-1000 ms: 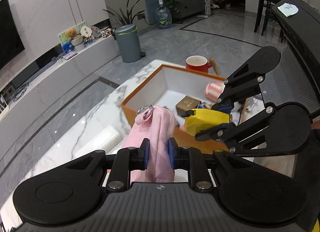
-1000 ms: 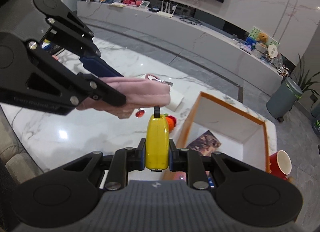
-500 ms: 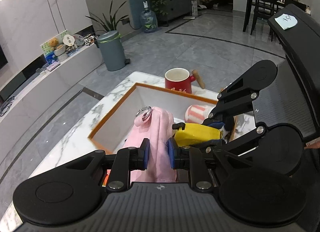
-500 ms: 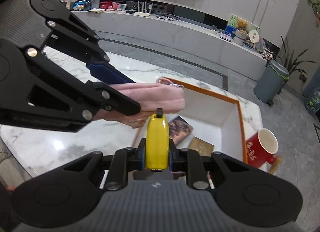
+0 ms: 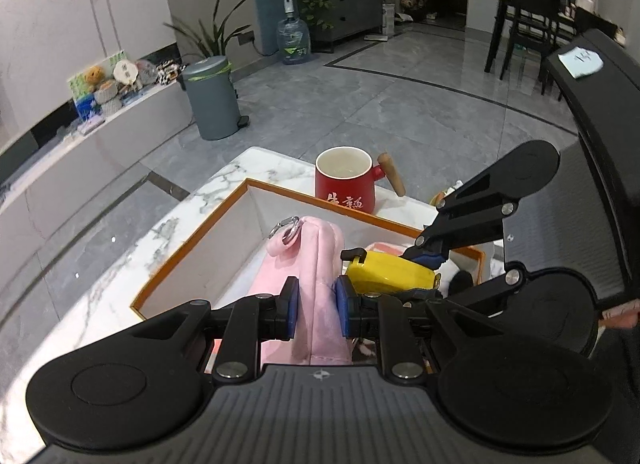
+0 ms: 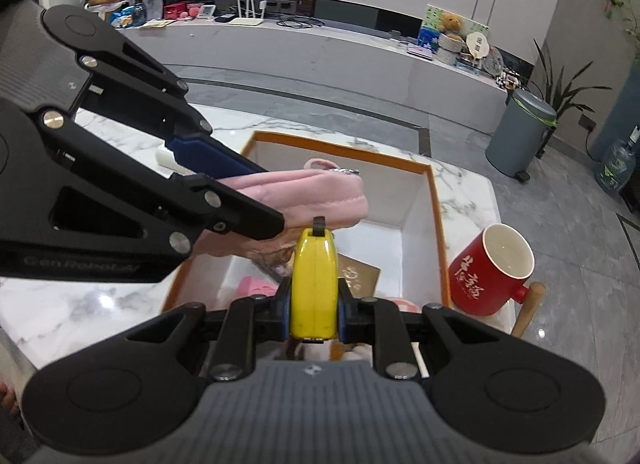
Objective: Organize objects
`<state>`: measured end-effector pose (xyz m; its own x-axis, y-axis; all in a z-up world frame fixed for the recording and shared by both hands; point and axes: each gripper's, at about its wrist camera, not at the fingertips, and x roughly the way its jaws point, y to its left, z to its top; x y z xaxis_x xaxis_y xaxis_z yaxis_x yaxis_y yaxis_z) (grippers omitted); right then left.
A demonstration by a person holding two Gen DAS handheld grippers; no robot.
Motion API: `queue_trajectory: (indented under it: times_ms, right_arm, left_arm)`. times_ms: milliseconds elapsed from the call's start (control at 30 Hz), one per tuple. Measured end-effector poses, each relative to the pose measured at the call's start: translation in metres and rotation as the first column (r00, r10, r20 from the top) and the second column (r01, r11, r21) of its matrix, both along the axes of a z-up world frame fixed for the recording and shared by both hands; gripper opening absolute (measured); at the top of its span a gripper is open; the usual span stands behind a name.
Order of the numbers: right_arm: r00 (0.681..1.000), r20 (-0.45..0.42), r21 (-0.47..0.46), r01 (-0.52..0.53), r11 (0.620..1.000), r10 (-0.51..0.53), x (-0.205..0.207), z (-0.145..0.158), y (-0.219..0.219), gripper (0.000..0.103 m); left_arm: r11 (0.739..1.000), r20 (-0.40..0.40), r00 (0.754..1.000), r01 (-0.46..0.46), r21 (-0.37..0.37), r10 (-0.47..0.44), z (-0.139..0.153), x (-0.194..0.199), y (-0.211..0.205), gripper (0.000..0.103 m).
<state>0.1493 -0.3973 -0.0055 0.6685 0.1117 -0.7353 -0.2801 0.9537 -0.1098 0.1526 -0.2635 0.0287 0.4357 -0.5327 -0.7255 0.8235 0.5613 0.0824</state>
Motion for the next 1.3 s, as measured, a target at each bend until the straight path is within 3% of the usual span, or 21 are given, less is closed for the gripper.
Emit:
queue_trajectory:
  times_ms: [767,1300]
  right_arm:
    - [0.993,-0.119,0.010,0.025,1.000,-0.024,0.055,-0.062,-0.013,0.021]
    - [0.993,-0.115,-0.021,0.027,0.999,-0.029,0.084,-0.081,-0.017,0.021]
  left_arm:
    - [0.993,-0.064,0.994,-0.083,0.082,0.089,-0.052,0.032,-0.023,0.022]
    - [0.976,-0.075,0.976,-0.196,0.096,0.204,-0.073,0.052,-0.030,0.023]
